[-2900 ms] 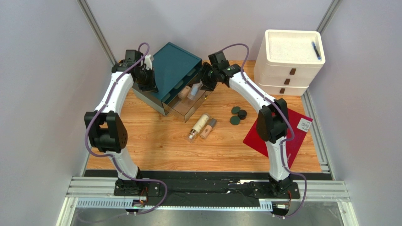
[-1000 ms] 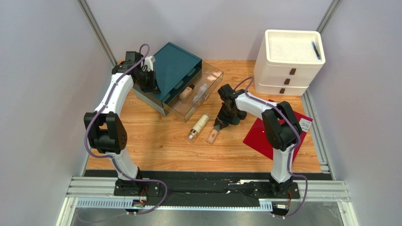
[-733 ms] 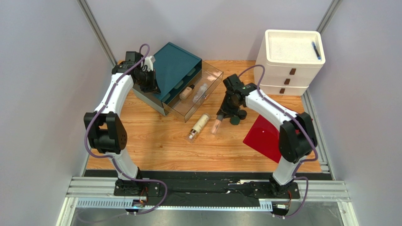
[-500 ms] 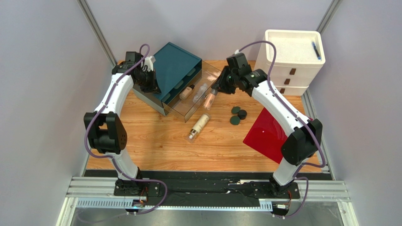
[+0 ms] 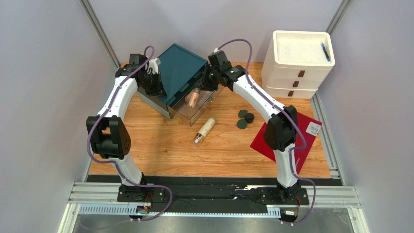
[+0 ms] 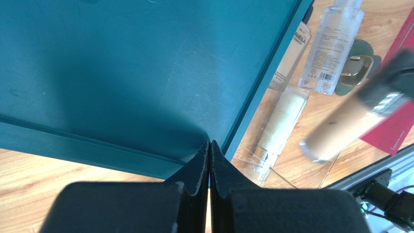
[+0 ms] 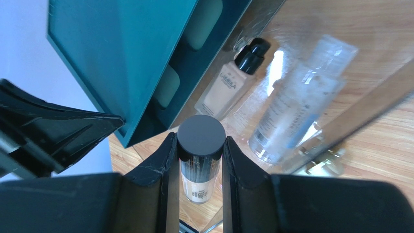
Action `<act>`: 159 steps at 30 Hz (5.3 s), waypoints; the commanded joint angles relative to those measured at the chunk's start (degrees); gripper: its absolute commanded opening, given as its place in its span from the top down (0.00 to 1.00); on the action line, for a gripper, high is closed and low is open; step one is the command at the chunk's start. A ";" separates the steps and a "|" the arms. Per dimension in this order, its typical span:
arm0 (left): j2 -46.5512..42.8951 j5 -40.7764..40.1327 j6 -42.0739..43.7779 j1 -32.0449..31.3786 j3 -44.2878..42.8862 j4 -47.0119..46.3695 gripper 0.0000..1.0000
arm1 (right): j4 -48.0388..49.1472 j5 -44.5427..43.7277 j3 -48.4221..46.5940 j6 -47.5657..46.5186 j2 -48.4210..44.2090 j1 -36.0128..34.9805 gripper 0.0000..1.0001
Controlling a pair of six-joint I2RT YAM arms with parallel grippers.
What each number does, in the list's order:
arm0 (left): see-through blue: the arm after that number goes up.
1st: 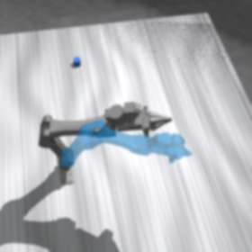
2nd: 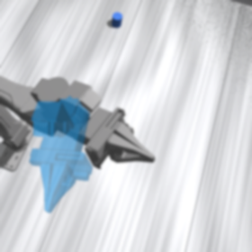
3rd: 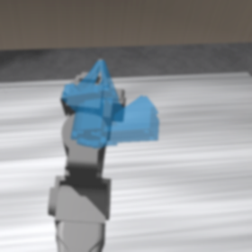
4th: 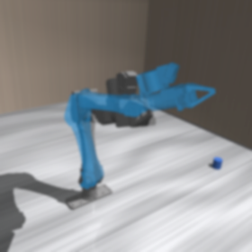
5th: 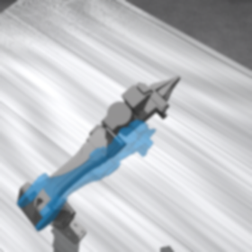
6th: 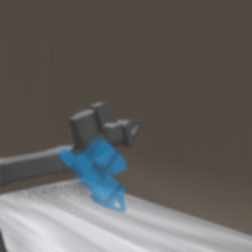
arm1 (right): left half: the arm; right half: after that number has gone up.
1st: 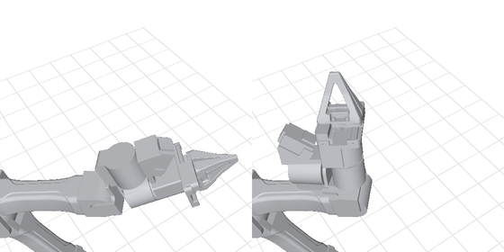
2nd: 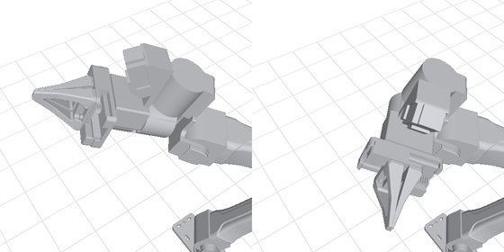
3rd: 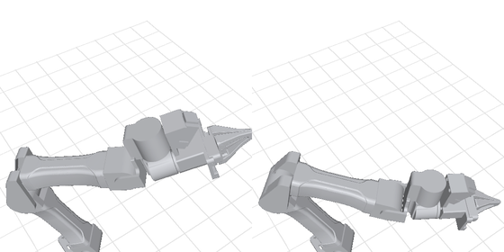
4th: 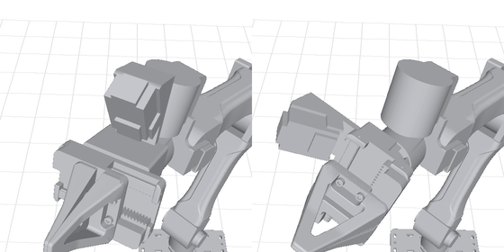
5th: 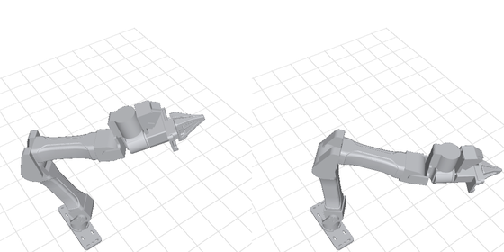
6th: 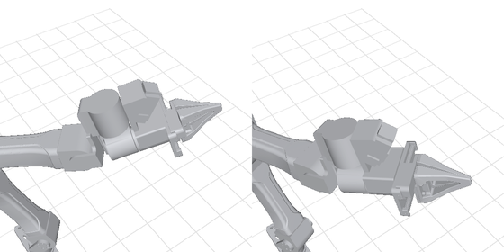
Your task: Organize the makeup
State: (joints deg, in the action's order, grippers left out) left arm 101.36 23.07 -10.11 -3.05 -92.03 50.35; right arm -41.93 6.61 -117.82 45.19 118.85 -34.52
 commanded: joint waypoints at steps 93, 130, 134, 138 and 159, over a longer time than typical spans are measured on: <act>7.09 -6.55 3.34 -0.91 4.93 13.46 1.00 | -4.56 3.58 29.77 2.97 -21.72 2.18 1.00; 5.95 -6.02 3.34 -0.91 5.55 13.72 1.00 | 8.97 3.76 -11.91 14.14 10.18 7.80 0.43; 6.13 -5.93 3.43 -0.82 4.93 13.99 1.00 | 10.47 4.46 -11.20 13.96 7.90 8.15 0.38; 6.30 -6.11 3.60 -0.91 4.14 14.78 1.00 | 11.08 4.81 -8.06 13.43 3.16 8.59 0.40; 6.48 -6.54 4.05 -0.91 3.43 15.13 1.00 | 18.63 9.29 43.97 11.50 -26.66 10.53 1.00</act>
State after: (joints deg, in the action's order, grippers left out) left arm 102.08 25.26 -9.89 -3.27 -93.34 52.31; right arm -27.66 11.90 -78.78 56.21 92.29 -23.90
